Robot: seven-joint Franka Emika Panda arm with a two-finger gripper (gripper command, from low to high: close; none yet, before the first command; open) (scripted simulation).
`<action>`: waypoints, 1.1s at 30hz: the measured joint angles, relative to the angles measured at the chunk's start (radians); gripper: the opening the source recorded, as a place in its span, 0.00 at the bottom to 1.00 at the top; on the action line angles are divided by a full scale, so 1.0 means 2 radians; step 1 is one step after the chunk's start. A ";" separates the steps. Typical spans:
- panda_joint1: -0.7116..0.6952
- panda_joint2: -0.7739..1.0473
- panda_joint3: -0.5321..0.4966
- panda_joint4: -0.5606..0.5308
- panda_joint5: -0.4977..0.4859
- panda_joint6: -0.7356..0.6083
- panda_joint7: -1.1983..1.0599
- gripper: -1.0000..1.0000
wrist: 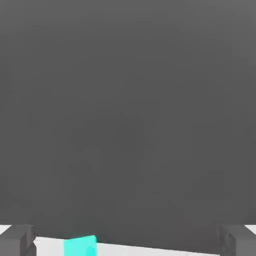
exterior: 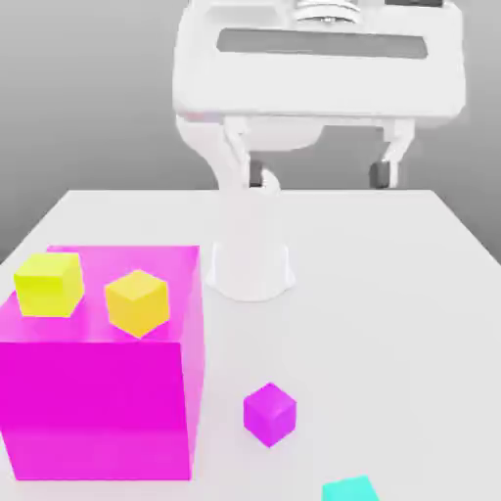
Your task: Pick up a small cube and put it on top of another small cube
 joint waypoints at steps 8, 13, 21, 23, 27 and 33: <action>0.017 0.145 0.009 0.006 -0.013 0.040 0.002 0.50; 0.026 0.236 0.015 0.009 -0.018 0.065 0.001 0.50; 0.039 0.339 0.004 0.026 -0.033 0.132 0.011 0.00; 0.039 0.339 0.004 0.026 -0.033 0.132 0.011 0.00; 0.038 0.328 0.006 0.023 -0.030 0.123 0.009 0.00; 0.033 0.242 0.008 -0.016 -0.002 0.076 0.044 0.00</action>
